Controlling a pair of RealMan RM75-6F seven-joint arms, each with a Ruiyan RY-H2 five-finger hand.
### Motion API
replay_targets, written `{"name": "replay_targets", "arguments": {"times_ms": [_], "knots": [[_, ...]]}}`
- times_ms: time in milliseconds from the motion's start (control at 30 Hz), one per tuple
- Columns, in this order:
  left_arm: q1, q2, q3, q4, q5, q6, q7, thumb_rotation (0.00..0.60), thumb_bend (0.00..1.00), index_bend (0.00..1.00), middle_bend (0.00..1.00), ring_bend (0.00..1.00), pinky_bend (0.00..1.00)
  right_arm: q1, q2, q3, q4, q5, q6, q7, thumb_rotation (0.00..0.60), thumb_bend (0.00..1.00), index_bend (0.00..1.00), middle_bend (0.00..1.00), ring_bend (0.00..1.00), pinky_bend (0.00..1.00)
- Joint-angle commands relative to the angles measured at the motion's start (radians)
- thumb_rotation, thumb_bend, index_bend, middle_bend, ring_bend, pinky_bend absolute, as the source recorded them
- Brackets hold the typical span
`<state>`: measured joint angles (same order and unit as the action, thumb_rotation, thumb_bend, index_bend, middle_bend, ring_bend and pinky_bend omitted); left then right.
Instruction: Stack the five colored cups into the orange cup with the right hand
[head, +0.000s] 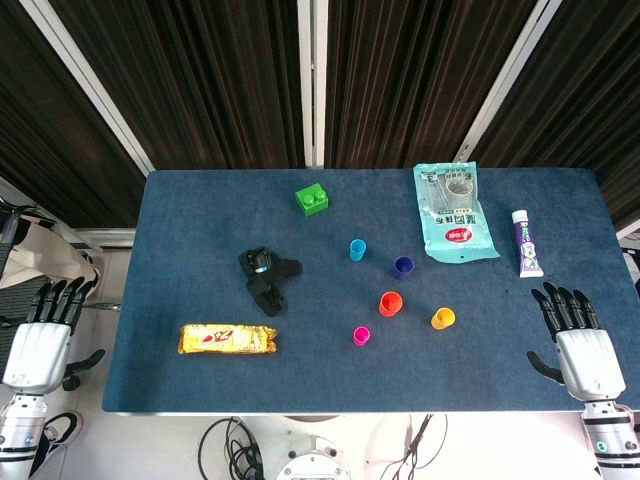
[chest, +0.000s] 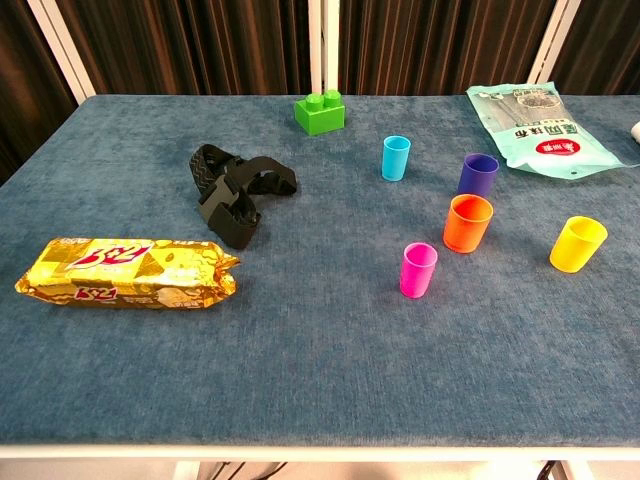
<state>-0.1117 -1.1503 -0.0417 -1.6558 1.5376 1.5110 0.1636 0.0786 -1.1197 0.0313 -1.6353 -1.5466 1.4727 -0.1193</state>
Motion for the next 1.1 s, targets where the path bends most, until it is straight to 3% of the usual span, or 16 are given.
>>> {"name": "replay_targets", "arguments": {"times_ms": [33, 433, 667, 933, 1100], "knots": [[-0.003, -0.001, -0.003, 0.003, -0.002, -0.003, -0.003, 0.600, 0.03, 0.04, 0.04, 0.00, 0.00, 0.000, 0.000, 0.000, -0.002, 0.003, -0.003, -0.002, 0.600, 0.12, 0.00, 0.00, 0.00, 0.00], [-0.013, -0.006, 0.001, 0.010, 0.010, -0.016, -0.011, 0.600, 0.03, 0.04, 0.04, 0.00, 0.00, 0.009, 0.009, 0.018, -0.032, 0.050, -0.027, -0.035, 0.600, 0.12, 0.00, 0.00, 0.00, 0.00], [-0.015, -0.002, -0.005, 0.005, 0.013, -0.008, -0.022, 0.600, 0.03, 0.04, 0.04, 0.00, 0.00, 0.080, 0.053, 0.060, -0.082, 0.057, -0.096, -0.102, 0.600, 0.12, 0.00, 0.00, 0.00, 0.00], [-0.016, -0.005, 0.000, 0.002, 0.024, -0.005, -0.015, 0.600, 0.03, 0.04, 0.04, 0.00, 0.00, 0.257, 0.104, 0.158, -0.162, 0.195, -0.322, -0.199, 0.600, 0.12, 0.00, 0.01, 0.00, 0.00], [-0.016, -0.006, -0.001, 0.003, 0.026, -0.003, -0.016, 0.600, 0.03, 0.04, 0.04, 0.00, 0.00, 0.359, 0.075, 0.194, -0.154, 0.318, -0.437, -0.295, 0.600, 0.12, 0.00, 0.01, 0.00, 0.00]]}}
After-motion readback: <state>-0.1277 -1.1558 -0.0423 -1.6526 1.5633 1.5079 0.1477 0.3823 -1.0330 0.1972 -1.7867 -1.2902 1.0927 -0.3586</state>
